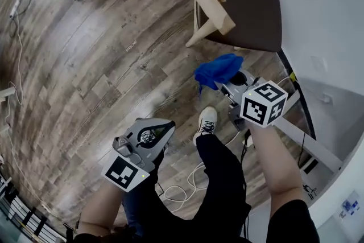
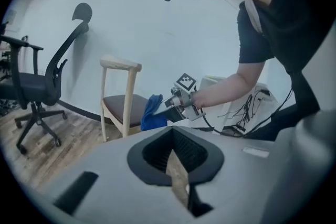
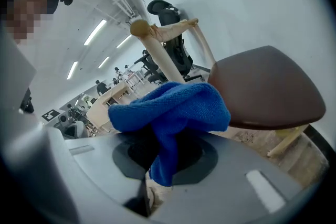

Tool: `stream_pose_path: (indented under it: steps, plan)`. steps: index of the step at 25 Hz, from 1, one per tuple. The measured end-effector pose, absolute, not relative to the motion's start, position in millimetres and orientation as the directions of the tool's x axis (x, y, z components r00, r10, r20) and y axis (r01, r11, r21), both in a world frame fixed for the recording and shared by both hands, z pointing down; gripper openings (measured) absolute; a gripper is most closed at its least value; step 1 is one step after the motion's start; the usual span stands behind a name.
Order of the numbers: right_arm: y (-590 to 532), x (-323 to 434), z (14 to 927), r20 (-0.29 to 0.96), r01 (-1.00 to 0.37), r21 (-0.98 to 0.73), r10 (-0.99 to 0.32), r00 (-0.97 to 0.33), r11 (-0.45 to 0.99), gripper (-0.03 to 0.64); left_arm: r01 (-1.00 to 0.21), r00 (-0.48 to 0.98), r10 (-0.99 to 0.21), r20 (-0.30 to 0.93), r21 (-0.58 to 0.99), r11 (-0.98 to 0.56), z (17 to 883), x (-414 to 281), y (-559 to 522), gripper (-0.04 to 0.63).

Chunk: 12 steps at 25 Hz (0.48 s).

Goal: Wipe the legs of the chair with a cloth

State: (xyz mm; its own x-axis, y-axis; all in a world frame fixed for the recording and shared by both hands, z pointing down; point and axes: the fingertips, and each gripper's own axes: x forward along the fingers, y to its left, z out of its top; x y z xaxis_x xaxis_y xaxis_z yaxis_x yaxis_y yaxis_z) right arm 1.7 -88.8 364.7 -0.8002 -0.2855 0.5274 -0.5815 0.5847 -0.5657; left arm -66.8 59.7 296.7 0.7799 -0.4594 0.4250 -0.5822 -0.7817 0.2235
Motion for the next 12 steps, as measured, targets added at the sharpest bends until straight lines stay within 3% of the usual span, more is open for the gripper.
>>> stream_pose_path:
  steps: [4,12]
  plan:
    - [-110.6,-6.0,413.4,0.532,-0.588,-0.543,-0.296,-0.794,0.6,0.064,-0.542,0.789,-0.457,0.411,0.115,-0.832,352.7,-80.8,39.2,-0.002]
    - [-136.4,-30.4,486.9,0.493,-0.548,-0.483,-0.305,-0.815,0.683,0.064,-0.546,0.837,-0.511,0.196,0.242,-0.802,428.2,-86.3,-2.1,-0.002]
